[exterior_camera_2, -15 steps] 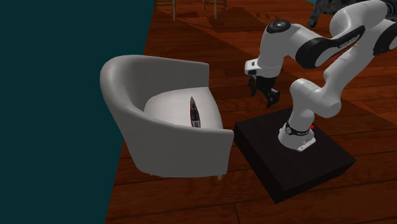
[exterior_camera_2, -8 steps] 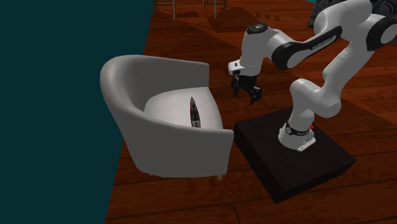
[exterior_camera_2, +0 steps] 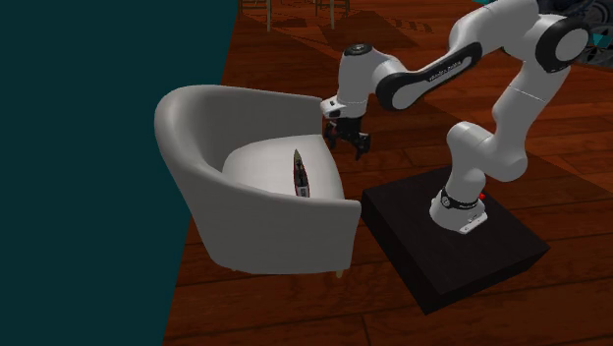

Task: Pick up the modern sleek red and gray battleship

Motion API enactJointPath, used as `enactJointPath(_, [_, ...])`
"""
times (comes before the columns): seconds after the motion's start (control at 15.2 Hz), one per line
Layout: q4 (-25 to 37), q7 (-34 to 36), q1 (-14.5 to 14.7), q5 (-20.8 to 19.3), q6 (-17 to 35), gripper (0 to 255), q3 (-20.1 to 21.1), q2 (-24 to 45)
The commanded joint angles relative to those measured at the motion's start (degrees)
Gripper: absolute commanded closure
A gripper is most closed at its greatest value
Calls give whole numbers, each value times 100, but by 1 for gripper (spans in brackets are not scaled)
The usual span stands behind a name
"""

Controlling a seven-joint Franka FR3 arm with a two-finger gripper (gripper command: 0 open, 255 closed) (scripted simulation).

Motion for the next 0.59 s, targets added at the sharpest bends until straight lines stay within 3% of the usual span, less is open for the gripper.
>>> enactJointPath(0.0, [253, -642, 105, 182, 282, 0, -283, 445])
enactJointPath(0.26, [898, -1933, 298, 843, 648, 0, -722, 1410])
enactJointPath(0.53, [1706, -3288, 295, 1763, 768, 0, -915, 2464])
